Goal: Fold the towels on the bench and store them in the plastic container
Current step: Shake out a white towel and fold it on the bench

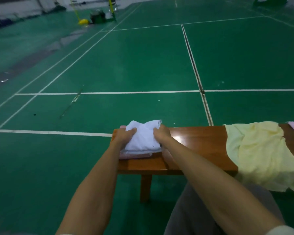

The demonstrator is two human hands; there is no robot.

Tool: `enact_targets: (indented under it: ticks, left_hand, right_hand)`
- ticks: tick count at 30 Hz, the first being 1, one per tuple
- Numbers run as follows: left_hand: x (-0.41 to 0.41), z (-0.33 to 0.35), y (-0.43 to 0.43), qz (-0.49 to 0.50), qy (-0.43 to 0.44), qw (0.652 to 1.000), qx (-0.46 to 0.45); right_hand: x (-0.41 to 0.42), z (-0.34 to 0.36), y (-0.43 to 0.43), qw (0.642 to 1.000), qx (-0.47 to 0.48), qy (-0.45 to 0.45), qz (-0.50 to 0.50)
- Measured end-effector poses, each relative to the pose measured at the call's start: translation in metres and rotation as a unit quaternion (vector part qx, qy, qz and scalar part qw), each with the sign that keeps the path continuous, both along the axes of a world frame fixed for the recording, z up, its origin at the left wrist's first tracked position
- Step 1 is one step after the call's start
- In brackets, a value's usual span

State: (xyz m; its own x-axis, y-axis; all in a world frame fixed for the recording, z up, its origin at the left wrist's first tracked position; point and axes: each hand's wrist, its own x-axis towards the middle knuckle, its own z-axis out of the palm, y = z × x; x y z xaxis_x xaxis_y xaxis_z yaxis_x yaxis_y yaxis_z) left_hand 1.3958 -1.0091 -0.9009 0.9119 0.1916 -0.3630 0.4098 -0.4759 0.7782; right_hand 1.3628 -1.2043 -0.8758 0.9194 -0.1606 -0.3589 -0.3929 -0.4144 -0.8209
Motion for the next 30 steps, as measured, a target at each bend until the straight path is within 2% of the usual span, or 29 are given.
enact_targets:
  ticks: [6, 10, 13, 17, 19, 25, 27, 30]
  left_hand:
    - [0.0, -0.004, 0.016, -0.022, -0.071, 0.994, 0.082]
    - [0.001, -0.012, 0.024, -0.004, -0.103, 0.99, 0.092]
    - [-0.002, -0.02, 0.025, -0.015, -0.107, 0.988, 0.108]
    - [-0.006, -0.037, 0.034, -0.024, -0.07, 0.985, 0.153]
    - [-0.004, -0.039, 0.037, -0.035, -0.07, 0.984, 0.162]
    - [-0.006, -0.032, 0.038, -0.022, -0.153, 0.972, 0.176]
    - [-0.009, -0.036, 0.043, -0.031, -0.131, 0.973, 0.19]
    - [-0.014, -0.044, 0.046, -0.044, -0.082, 0.971, 0.221]
  right_hand:
    - [0.011, -0.021, 0.029, 0.997, -0.057, -0.045, 0.018]
    - [0.021, -0.026, 0.041, 0.994, -0.081, -0.066, 0.018]
    - [0.025, -0.032, 0.042, 0.992, -0.114, -0.042, 0.016]
    - [0.024, -0.041, 0.035, 0.983, -0.179, 0.004, 0.044]
    - [0.024, -0.042, 0.033, 0.982, -0.179, -0.003, 0.05]
    - [0.023, -0.036, 0.042, 0.983, -0.148, -0.066, 0.082]
    - [0.022, -0.039, 0.045, 0.978, -0.167, -0.068, 0.108]
    - [0.017, -0.042, 0.046, 0.974, -0.203, -0.022, 0.095]
